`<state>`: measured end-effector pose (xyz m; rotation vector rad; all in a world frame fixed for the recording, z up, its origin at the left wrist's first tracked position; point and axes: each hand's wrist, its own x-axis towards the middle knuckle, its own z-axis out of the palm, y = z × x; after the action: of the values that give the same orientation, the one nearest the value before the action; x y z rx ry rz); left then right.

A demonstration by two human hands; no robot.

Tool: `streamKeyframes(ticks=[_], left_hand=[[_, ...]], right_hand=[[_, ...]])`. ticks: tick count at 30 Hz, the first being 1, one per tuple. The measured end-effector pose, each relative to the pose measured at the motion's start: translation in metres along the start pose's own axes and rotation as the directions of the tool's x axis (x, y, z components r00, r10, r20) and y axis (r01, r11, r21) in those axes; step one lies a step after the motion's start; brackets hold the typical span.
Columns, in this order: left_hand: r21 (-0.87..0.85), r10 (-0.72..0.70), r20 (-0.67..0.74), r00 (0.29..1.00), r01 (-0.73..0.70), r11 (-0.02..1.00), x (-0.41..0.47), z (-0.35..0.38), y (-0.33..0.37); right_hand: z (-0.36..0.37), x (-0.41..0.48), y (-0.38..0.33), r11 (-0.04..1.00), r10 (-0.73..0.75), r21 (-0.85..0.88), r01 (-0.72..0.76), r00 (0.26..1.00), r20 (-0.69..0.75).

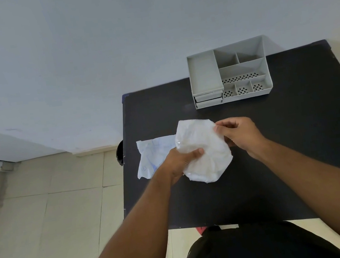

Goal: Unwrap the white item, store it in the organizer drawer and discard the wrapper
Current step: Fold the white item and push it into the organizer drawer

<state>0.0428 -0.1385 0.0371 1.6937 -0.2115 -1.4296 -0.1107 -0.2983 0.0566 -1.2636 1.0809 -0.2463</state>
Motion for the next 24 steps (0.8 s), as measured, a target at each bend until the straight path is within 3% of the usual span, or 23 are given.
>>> streamKeyframes(ticks=[6,13,19,24], left_hand=[[0.028,-0.004,0.010,1.000,0.004,1.000,-0.001,-0.006,-0.004],[0.042,-0.011,0.016,1.000,0.010,0.999,0.000,-0.004,0.001],[0.038,-0.035,-0.005,0.999,0.035,0.999,0.004,-0.001,0.004],[-0.023,-0.052,-0.043,0.998,0.051,0.998,0.004,-0.001,0.009]], right_hand=[[-0.001,0.004,0.003,0.997,0.027,-0.079,-0.025,1.000,0.015],[0.005,0.010,0.002,0.984,0.168,0.051,-0.171,0.984,0.060],[0.006,0.013,0.000,0.967,0.213,0.153,-0.206,0.976,-0.031],[0.004,0.009,-0.003,0.934,0.289,0.179,-0.308,0.950,0.122]])
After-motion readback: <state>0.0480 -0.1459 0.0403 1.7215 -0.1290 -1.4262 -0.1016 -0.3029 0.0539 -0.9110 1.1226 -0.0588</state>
